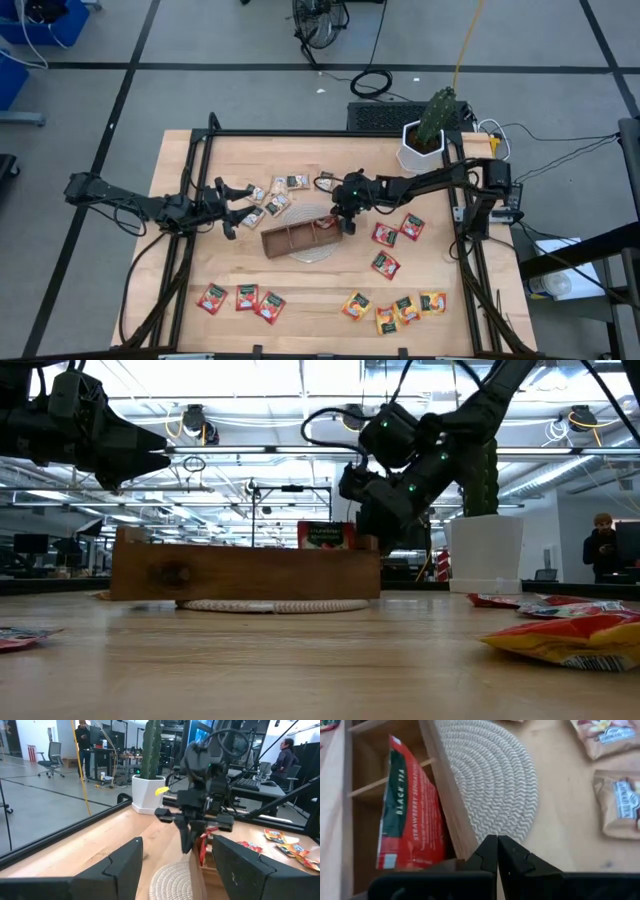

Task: Pick & Place Tea
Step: Adjust the wood organizer, then put the red tea bag into the right section of the wood organizer

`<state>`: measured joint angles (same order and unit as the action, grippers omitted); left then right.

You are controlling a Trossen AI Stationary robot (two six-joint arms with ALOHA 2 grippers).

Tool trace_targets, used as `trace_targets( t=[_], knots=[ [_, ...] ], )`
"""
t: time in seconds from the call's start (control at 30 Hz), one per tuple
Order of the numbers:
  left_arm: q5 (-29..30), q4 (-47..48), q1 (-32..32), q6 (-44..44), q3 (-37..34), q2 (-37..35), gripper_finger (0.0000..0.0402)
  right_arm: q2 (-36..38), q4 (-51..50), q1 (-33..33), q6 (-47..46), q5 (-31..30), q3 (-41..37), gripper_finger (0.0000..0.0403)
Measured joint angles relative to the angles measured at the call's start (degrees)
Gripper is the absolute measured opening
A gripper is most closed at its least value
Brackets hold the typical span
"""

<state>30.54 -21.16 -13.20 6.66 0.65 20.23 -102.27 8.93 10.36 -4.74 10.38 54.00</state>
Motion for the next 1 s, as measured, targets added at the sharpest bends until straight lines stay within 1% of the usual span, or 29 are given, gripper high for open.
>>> trace_targets(
  t=[0.07,0.13,0.27,0.37,0.43,0.53,0.6,0.67,0.73,0.8,0.9,1.0],
  knots=[
    [0.01,-0.02,0.01,0.0,0.01,0.0,0.0239,1.04,-2.27,-0.75,-1.19,-2.08,0.0,0.0],
    [0.01,-0.03,-0.01,0.0,0.02,0.0,0.0239,2.4,-5.15,-1.56,-1.83,-6.46,0.0,0.0],
    [0.01,-0.03,0.0,0.0,0.0,0.0,0.0239,7.32,-16.13,-3.53,-2.19,-16.09,0.0,0.0],
    [0.01,-0.05,0.0,0.0,0.02,0.0,0.0239,12.68,-26.26,-6.27,-5.0,-20.77,0.01,0.0],
    [0.01,-0.05,0.01,0.0,-0.01,0.0,0.0239,15.84,-34.18,-8.5,-9.52,-22.63,0.04,0.0],
    [0.01,-0.04,-0.01,0.0,0.01,0.0,0.0239,19.18,-46.51,-11.29,-19.92,-25.31,0.04,0.0002],
    [0.01,-0.03,-0.01,0.0,0.0,0.0,0.0239,20.95,-55.23,-12.75,-25.12,-24.61,0.04,0.0015],
    [0.01,-0.04,0.01,0.0,0.01,0.0,0.0239,21.77,-62.5,-14.01,-29.69,-23.06,0.03,0.0042],
    [0.01,-0.05,-0.01,0.0,0.01,0.0,0.0239,22.23,-68.09,-15.0,-33.74,-21.75,-0.07,0.0082],
    [0.01,-0.05,0.0,0.0,0.01,0.0,0.0239,22.32,-71.22,-15.5,-36.23,-20.69,-0.18,0.0129],
    [0.01,-0.06,-0.01,0.0,0.01,0.0,0.0239,22.24,-71.22,-15.55,-40.77,-20.1,-2.6,0.0205],
    [0.03,-0.06,-0.01,0.0,0.01,-0.01,0.0239,22.25,-67.85,-14.37,-45.45,-16.18,-5.69,0.0266]
  ],
)
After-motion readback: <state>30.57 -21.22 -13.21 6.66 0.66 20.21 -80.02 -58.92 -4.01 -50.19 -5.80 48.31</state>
